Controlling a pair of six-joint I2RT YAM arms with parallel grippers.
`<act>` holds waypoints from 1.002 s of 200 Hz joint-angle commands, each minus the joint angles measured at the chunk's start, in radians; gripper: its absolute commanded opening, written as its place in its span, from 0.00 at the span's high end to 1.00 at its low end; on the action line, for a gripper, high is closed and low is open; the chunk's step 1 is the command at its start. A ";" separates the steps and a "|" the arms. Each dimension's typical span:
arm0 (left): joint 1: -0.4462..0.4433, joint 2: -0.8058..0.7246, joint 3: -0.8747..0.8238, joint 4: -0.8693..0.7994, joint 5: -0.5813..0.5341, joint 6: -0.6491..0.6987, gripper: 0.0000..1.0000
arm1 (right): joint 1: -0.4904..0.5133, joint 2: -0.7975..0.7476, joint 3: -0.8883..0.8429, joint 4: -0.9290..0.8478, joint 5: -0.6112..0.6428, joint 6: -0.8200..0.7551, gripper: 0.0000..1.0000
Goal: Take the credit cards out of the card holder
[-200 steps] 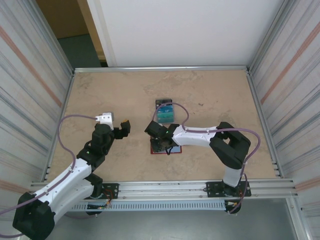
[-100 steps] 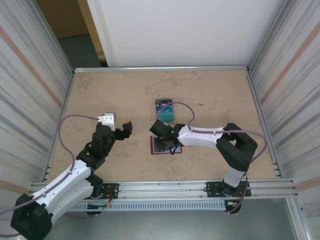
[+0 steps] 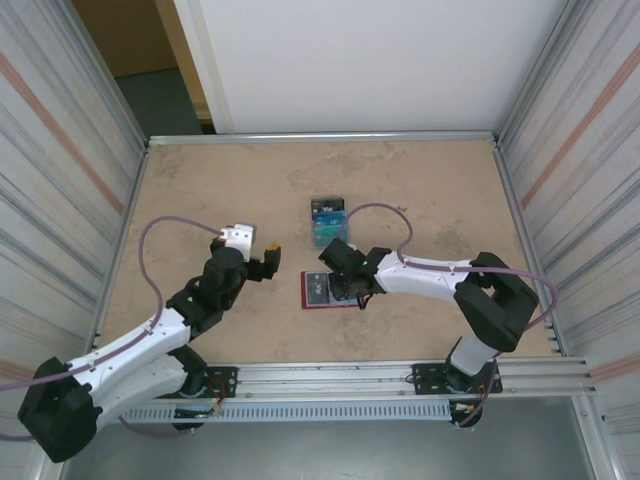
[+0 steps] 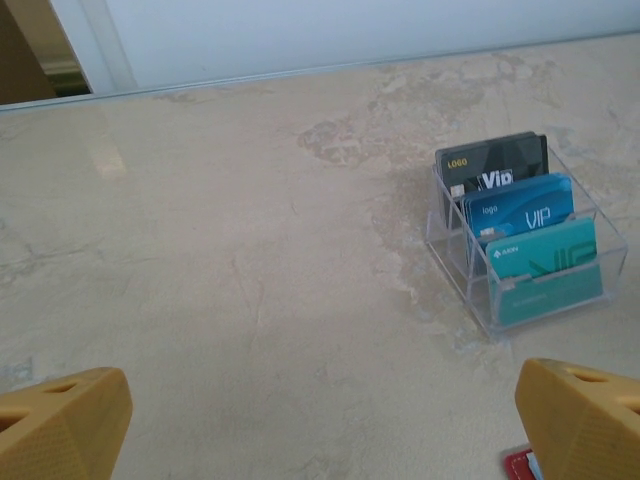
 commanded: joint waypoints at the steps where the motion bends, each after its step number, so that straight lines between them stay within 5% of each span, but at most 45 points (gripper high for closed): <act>1: -0.021 0.026 0.051 -0.016 -0.031 0.027 0.01 | -0.016 -0.060 -0.032 -0.029 0.040 0.034 0.73; 86: -0.055 0.095 0.063 -0.016 0.007 0.011 0.01 | -0.121 -0.123 -0.119 -0.036 0.049 0.009 0.74; 150: -0.134 0.170 0.078 -0.019 -0.094 0.101 0.01 | -0.186 -0.285 -0.125 -0.116 0.080 -0.009 0.74; 200: -0.211 0.297 0.106 -0.053 -0.114 0.070 0.01 | -0.213 -0.401 -0.152 -0.033 -0.088 0.005 0.74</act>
